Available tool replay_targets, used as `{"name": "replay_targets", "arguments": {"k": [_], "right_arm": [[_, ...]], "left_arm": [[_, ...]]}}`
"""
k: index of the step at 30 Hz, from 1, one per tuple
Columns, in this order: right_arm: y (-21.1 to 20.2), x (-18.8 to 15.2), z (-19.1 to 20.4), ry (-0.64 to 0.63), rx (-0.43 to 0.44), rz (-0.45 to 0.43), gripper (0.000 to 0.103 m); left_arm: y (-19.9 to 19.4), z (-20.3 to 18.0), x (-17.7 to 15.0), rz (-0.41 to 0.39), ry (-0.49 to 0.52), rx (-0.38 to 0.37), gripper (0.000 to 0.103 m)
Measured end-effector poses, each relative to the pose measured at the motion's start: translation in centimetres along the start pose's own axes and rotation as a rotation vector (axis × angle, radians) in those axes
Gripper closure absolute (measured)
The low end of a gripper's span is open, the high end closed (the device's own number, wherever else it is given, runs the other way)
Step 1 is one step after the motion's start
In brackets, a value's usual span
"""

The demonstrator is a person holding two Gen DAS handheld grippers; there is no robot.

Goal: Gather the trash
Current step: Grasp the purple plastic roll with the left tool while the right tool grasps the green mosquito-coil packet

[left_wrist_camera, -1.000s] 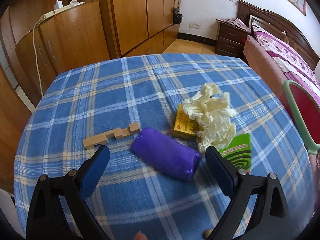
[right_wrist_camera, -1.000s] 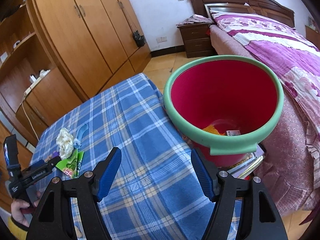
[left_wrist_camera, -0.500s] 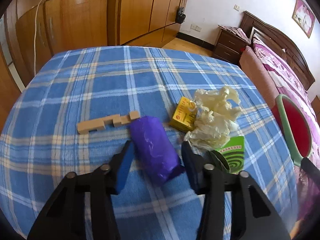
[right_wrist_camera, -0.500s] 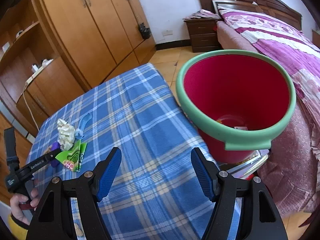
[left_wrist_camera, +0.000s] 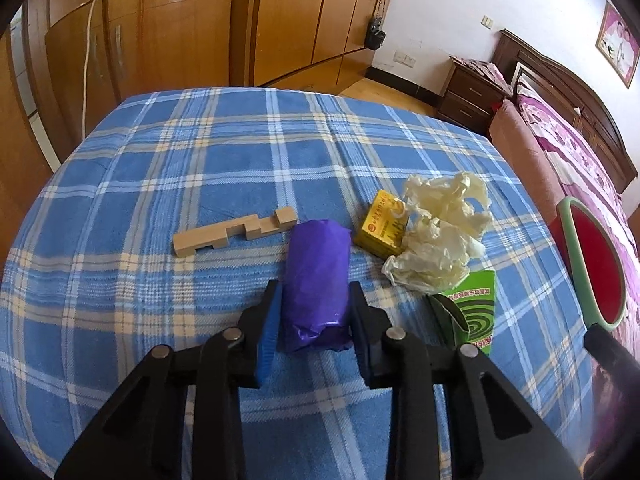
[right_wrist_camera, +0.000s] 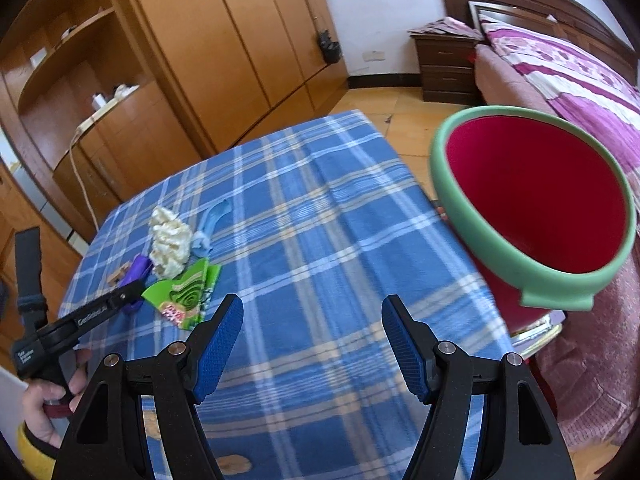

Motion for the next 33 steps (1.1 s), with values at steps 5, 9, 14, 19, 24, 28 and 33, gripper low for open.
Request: {"name": "replay_targets", "arguments": {"k": [5, 9, 14, 19, 24, 28, 33], "right_arm": [[0.9, -0.3, 2.1, -0.043, 0.048, 0.035, 0.03], [2.0, -0.4, 4.1, -0.079, 0.107, 0.069, 0.025], [3.5, -0.8, 6.8, -0.144, 0.157, 0.102, 0.022], [5.5, -1.5, 9.2, -0.214, 0.166, 0.138, 0.022], [7.1, -1.5, 10.2, -0.227, 0.131, 0.137, 0.022], [7.6, -1.5, 10.6, -0.239, 0.104, 0.125, 0.022], [7.8, -1.5, 10.9, -0.245, 0.081, 0.106, 0.034]], "left_arm": [[-1.6, 0.8, -0.5, -0.028, -0.032, 0.002, 0.072], [-3.1, 2.1, -1.1, -0.045, -0.078, 0.029, 0.072], [-4.2, 3.6, -1.6, -0.057, -0.114, 0.061, 0.072], [-4.4, 4.6, -2.0, -0.061, -0.138, 0.062, 0.072], [-4.5, 4.6, -2.1, -0.072, -0.131, 0.052, 0.072], [-4.4, 4.6, -2.1, -0.075, -0.132, 0.039, 0.072], [-4.4, 4.3, -2.3, -0.075, -0.126, 0.032, 0.072]]}}
Point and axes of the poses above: each gripper's, at about its wrist camera, not at the fingertips, and y roughly the way its jaws point, z to its left, x to its top, the point moved 4 cm from there along y, roughly the way its jaws point, and after that the axes turned 5 degrees about -z, right-handed, at the moved point
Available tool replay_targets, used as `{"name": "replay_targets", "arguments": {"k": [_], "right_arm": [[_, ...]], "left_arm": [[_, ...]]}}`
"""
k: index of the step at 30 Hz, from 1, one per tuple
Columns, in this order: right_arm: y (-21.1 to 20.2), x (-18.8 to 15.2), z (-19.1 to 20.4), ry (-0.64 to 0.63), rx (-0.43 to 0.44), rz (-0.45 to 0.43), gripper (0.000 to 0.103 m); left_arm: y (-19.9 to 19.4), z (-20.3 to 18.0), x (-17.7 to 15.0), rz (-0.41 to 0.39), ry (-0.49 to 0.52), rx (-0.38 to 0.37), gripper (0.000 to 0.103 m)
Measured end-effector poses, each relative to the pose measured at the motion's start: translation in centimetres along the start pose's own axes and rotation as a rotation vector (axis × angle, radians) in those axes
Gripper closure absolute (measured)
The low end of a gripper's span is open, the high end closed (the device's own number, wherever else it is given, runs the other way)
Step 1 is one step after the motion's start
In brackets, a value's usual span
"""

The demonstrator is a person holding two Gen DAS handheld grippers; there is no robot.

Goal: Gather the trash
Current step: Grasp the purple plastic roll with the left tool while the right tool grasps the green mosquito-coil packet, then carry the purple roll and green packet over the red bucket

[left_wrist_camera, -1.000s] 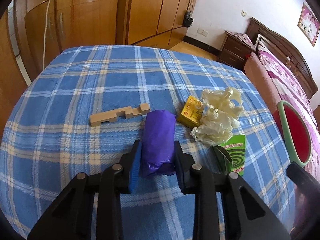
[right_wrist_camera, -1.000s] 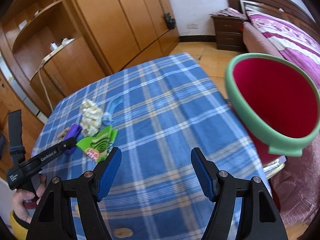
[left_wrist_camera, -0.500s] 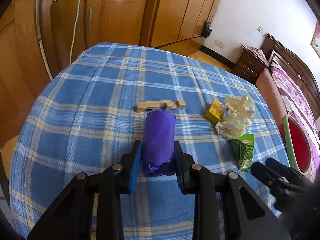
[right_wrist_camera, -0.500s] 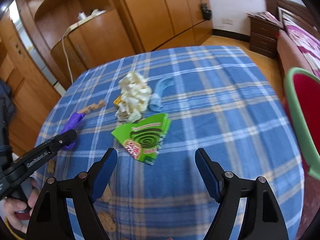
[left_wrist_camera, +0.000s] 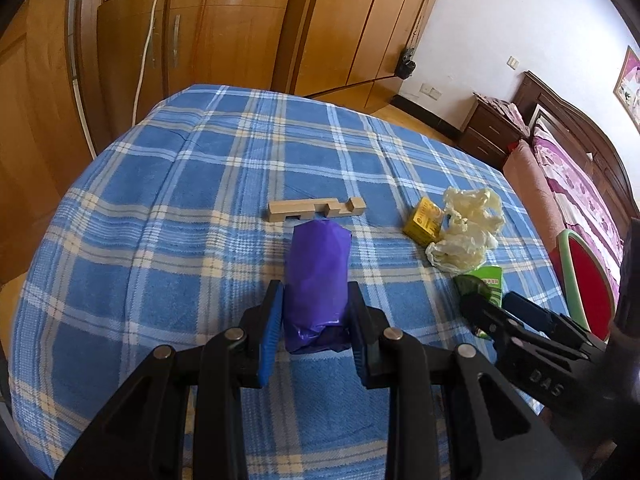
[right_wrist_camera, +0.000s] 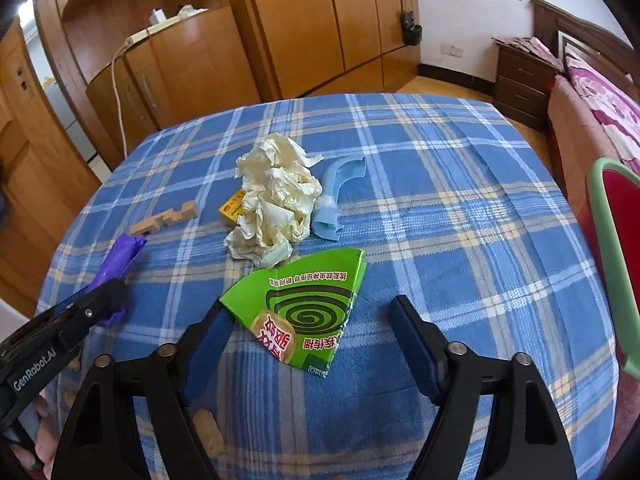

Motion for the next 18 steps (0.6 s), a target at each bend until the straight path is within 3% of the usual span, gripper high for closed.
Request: {"name": "replay_targets", "arguments": {"k": [2, 5, 18], "right_arm": [[0.0, 0.1, 0.1, -0.013, -0.003, -0.004, 0.056], [-0.3, -0.1, -0.5, 0.02, 0.024, -0.006, 0.065], [-5.0, -1.2, -2.6, 0.108, 0.083, -0.08, 0.067]], "left_arm": [[-0.1, -0.1, 0.0, 0.0, 0.004, -0.003, 0.072], [-0.3, -0.3, -0.2, 0.004, 0.0, -0.017, 0.072], [-1.3, -2.6, -0.7, 0.006, 0.037, -0.064, 0.072]]}}
Point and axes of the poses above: each gripper's, at about its wrist camera, not at the fingertips, and y roughly the way its jaws point, z to its left, x to its top, the point moved 4 cm from there along y, roughly the way its jaws point, and after that the axes turned 5 degrees about -z, right-handed, at the moved point
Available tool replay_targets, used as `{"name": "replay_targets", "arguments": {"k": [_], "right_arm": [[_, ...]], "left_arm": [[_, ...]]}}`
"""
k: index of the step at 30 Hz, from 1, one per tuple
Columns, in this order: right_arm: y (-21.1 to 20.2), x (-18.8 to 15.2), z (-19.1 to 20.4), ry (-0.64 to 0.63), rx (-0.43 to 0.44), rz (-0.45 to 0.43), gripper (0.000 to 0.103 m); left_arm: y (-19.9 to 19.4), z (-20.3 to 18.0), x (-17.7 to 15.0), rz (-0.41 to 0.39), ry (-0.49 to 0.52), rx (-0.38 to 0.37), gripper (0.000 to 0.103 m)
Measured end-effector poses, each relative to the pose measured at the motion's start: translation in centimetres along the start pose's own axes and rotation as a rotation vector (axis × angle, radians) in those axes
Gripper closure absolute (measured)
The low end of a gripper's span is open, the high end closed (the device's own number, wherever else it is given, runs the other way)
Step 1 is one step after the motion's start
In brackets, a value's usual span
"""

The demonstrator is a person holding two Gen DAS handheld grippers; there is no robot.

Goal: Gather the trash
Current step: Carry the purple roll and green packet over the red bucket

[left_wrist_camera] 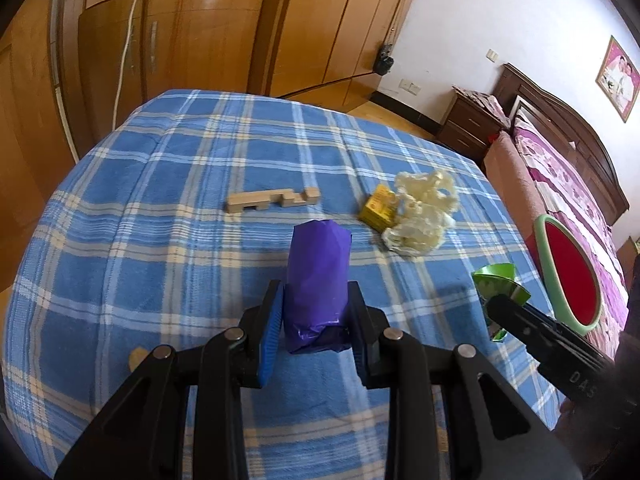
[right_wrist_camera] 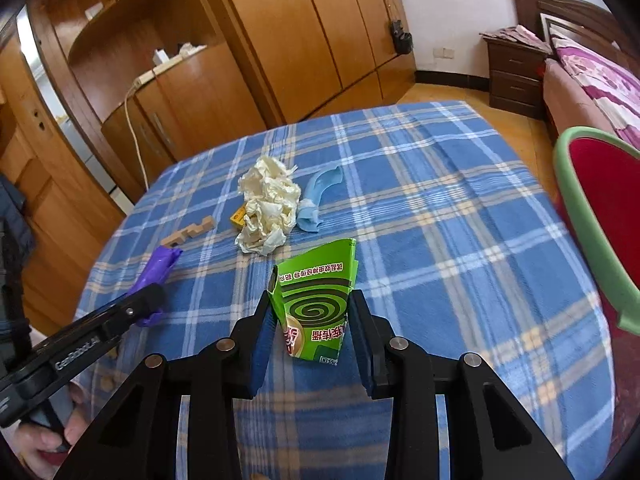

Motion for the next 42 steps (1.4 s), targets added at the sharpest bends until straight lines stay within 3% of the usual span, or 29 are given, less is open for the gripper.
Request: {"name": "replay_targets", "arguments": {"k": [20, 42], "right_arm": [[-6.8, 0.3, -5.9, 0.081, -0.13, -0.104, 0.067], [-11.1, 1.1, -13.2, 0.163, -0.243, -0.202, 0.067]], "left_arm": [[-0.6, -7.0, -0.2, 0.02, 0.102, -0.099, 0.072], [0.6, -16.2, 0.4, 0.055, 0.247, -0.171, 0.072]]}}
Point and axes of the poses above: each gripper's, at about its wrist camera, not at the fingertips, and y roughly the way its jaws point, z to its left, x to its top, the point moved 4 cm from there along y, roughly the way its jaws point, and after that the axes turned 5 degrees about -z, right-handed, at the moved point
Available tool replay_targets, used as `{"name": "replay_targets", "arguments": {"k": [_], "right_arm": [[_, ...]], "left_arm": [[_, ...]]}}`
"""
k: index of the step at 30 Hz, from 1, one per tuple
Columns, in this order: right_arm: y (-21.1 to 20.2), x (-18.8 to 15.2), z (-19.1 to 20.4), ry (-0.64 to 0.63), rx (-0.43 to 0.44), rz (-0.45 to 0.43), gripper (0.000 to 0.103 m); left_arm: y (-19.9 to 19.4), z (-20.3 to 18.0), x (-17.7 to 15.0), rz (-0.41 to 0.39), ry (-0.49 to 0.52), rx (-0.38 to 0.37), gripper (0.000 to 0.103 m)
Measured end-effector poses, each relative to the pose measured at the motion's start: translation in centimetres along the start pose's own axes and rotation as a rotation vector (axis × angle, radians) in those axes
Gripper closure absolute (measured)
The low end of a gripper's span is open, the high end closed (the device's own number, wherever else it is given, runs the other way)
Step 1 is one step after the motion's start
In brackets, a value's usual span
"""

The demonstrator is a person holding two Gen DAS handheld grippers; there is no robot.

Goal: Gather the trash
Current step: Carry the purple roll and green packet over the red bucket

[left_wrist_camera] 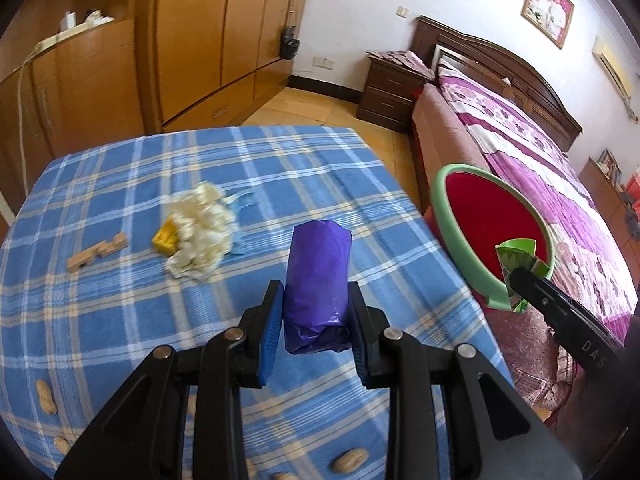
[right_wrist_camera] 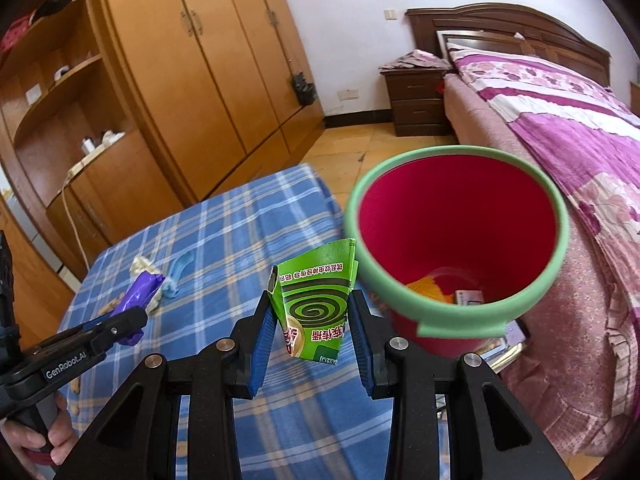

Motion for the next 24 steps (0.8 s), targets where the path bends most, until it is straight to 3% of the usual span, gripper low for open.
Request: {"name": "replay_targets", "arguments": {"k": [15, 24], "right_arm": [[0.6, 2.6, -8.5, 0.124, -0.118, -0.05, 0.066], [1.4, 3.2, -12.6, 0.189, -0.146, -0.067, 0.059]], "left_arm": [[4.0, -8.3, 2.7, 0.008, 0.115, -0.107, 0.072], [6.6, -12.8, 3.7, 0.017, 0.185, -0.155, 0.072]]}}
Point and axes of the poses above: each gripper's, at about its wrist camera, not at the fingertips, and y roughly the way its jaws point, z to its left, x to its top, the point moved 4 cm from there along y, roughly the way its jaws point, and after that the axes turned 5 degrees about -z, right-handed, at the moved point
